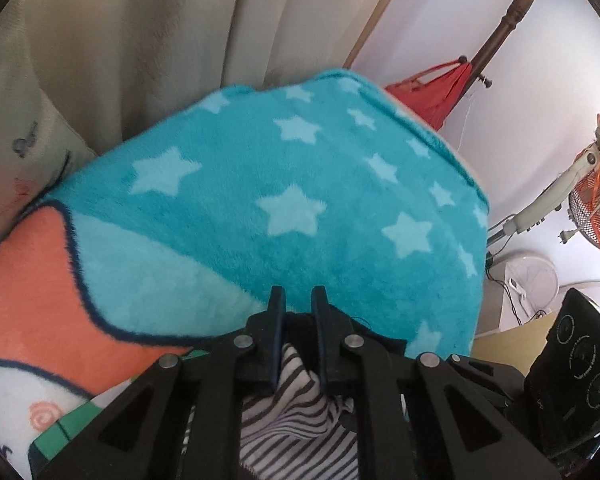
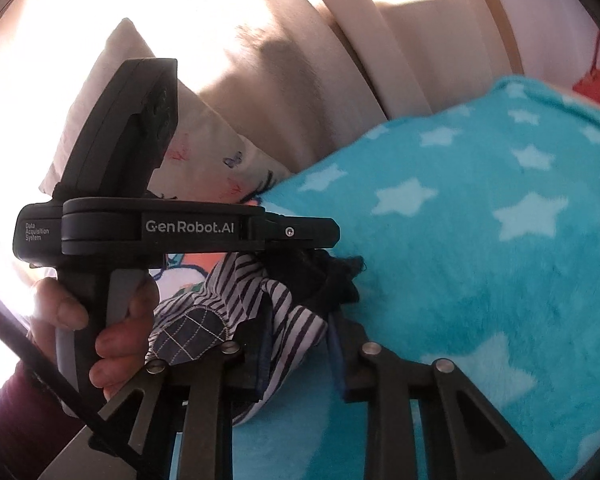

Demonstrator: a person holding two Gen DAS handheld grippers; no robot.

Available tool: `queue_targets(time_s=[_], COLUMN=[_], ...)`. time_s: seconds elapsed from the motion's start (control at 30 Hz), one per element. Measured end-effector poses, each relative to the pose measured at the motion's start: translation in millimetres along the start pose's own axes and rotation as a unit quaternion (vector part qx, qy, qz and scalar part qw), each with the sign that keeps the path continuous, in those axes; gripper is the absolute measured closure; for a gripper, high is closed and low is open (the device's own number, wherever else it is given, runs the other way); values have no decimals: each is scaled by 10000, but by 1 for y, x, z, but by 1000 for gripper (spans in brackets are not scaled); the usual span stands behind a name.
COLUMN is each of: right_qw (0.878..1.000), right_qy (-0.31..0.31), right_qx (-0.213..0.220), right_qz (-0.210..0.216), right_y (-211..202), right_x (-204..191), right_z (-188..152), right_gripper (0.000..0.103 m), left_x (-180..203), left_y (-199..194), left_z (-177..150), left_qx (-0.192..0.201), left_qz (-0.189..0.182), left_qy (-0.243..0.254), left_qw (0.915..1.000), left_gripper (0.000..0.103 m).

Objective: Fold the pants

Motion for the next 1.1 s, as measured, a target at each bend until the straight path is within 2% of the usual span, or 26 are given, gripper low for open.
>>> queue_targets(time_s=[0.33, 0.53, 0.73, 0.83, 1.0, 1.1], right_qw=[9939, 9853, 9723, 9645, 9572, 9540], right_qy=[-1104, -1679, -2249, -2509, -2687, -2727], right_qx=[33, -128, -381, -570, -816, -974], right_qz=[9, 305, 504, 587, 703, 774], right_y=[0, 13, 31, 39, 50, 58], right_x=[-64, -108, -145, -159, -170, -174], right_z=[6, -6, -24, -38, -56, -65], right_gripper=[76, 76, 77, 77, 78, 78], left_x=[-38, -77, -115, -129, -148, -160], left_y=[-54, -82, -96, -101, -109, -108], left_z=[-15, -42, -77, -93, -114, -124], left_qx=[540, 738, 804, 827, 901, 888], left_qz=[41, 99, 238, 183, 112, 286], left_qy=[-688, -1265, -1949, -2292, -2665, -2884], left_qw=[9962, 9892, 9772, 9697, 9596, 9530], left_gripper=[91, 90, 90, 89, 89, 88])
Point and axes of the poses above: each gripper's, at about its wrist camera, not at the fingertips, and y roughly the way its jaws point, x to its right, z to its top, the point moved 10 cm from there along y, roughly the way its jaws point, and after that the axes turned 10 degrees about z, right-handed, at the moved point
